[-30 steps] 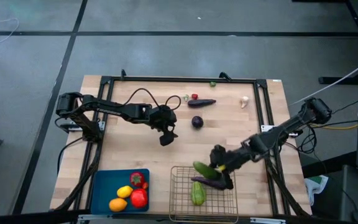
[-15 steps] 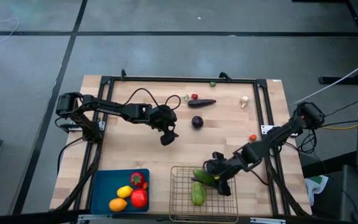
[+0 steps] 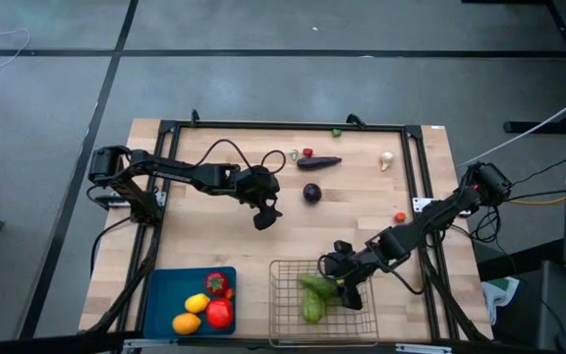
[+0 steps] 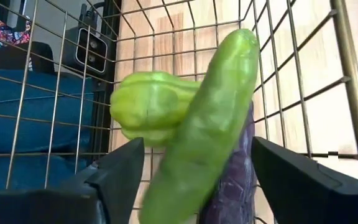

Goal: Sort produce into baskets
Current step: Put the plum into the gold wire basket

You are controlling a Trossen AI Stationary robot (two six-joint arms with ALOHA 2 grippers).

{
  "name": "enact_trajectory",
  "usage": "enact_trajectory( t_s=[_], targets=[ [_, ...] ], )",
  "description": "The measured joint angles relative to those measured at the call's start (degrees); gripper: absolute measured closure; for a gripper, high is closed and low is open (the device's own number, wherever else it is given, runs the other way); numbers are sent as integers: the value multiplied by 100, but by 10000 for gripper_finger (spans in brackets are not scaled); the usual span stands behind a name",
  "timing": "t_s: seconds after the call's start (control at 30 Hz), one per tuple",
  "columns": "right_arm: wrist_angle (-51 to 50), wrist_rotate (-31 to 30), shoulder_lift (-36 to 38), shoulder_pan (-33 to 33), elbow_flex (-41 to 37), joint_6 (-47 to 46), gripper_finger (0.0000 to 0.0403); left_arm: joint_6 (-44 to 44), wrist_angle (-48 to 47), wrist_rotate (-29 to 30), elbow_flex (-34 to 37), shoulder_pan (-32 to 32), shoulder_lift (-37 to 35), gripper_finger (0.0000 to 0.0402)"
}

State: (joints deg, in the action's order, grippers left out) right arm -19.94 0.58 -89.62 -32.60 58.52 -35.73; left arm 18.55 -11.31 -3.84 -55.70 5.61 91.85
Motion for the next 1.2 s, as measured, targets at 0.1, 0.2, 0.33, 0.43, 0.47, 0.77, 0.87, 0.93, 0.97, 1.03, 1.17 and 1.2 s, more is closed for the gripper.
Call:
enact_trajectory(
  t_s=[0.1,0.2,0.33,0.43,0.47,0.77,0.87,0.93,0.97,1.03,1.17,1.2],
  targets=[
    [2,28,0,0,0,2,98,-2,0,0,0,0,0,105],
    [25,202,17,0,0,15,94,-2,0,0,0,0,0,105],
    [20,539,30,0,82,-3,94,-4,0,0,0,0,0,105],
    [-9,718,15,0,254,-11,94,-4,0,0,0,0,0,105],
    [2,765,17,0,337,-7,94,-4,0,0,0,0,0,105],
    [-474,796,31,68,1153,461,94,68,0,0,0,0,0,105],
    [-476,789,31,160,1278,739,94,68,0,0,0,0,0,105],
    [-427,745,31,232,1322,791,94,42,0,0,0,0,0,105],
    [-398,737,31,249,1322,791,94,13,0,0,0,0,0,105],
    [-422,741,31,309,1322,791,94,-68,0,0,0,0,0,105],
    [-420,854,31,459,1322,795,91,-110,7,0,0,0,0,105],
    [-422,891,31,503,1322,801,89,-129,7,0,0,0,0,105]
  ],
)
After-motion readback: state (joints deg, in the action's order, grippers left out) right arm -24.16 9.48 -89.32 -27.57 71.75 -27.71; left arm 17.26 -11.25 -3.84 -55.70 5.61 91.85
